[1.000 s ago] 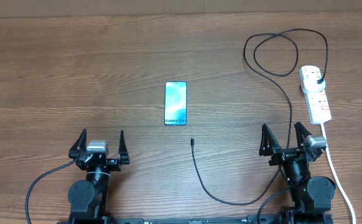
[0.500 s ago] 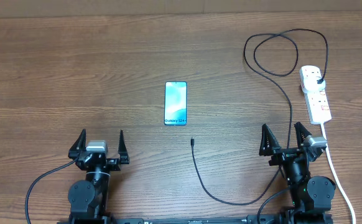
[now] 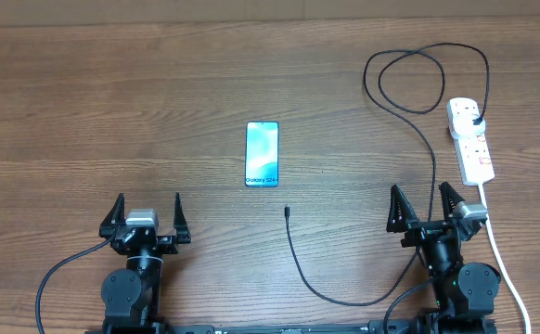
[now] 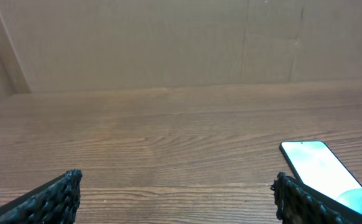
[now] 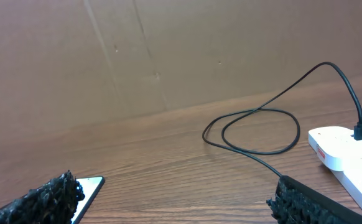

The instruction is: Plug charger to phone and switch on socket

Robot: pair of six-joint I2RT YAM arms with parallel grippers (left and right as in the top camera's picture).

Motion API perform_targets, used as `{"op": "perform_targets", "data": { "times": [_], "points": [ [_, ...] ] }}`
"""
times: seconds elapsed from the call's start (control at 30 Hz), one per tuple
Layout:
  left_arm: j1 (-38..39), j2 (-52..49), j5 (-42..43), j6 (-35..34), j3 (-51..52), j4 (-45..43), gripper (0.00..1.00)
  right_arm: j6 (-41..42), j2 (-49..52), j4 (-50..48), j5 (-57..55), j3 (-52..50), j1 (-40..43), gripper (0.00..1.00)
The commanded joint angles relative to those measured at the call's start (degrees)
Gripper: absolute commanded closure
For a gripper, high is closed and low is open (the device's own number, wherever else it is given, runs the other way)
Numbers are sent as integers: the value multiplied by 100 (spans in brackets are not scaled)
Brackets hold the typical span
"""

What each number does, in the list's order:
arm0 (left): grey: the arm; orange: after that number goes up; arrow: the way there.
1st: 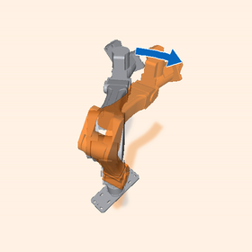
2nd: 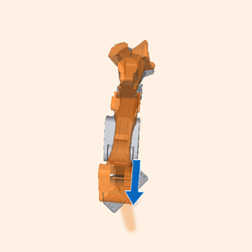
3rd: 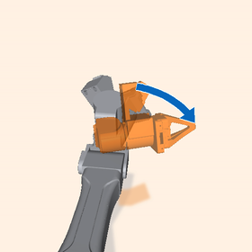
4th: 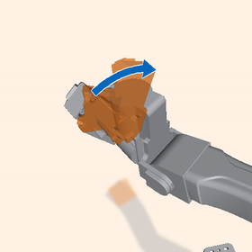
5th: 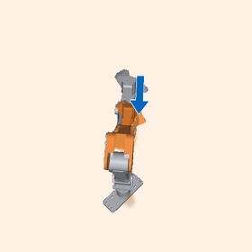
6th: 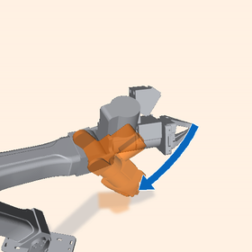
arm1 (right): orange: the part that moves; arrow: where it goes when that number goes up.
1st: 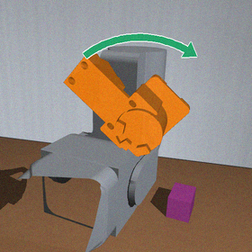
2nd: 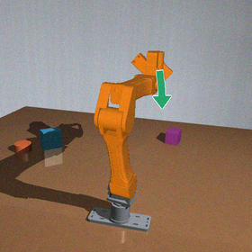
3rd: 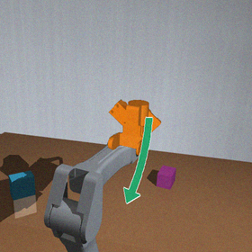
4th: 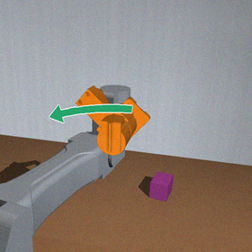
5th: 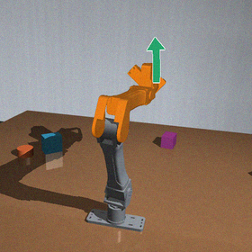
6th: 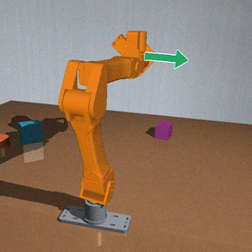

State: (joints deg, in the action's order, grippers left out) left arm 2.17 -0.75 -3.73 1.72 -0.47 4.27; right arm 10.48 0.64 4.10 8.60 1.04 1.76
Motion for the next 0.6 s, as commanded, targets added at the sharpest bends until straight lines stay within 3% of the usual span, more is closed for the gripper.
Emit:
{"op": "perform_targets", "data": {
  "times": [0.0,0.27,0.37,0.57],
  "points": [
    [0,46,-114,90,15,-24,1,-7,-50,-11,4,-59,-37,0],
    [0,46,-26,61,-2,-17,0,-7,-50,-11,7,-59,-138,0],
    [0,46,76,-249,-52,-2,0,-7,-50,-11,7,-59,-138,0],
    [0,44,72,-387,-595,321,0,-7,-50,-11,7,-59,-138,0]
  ]
}}
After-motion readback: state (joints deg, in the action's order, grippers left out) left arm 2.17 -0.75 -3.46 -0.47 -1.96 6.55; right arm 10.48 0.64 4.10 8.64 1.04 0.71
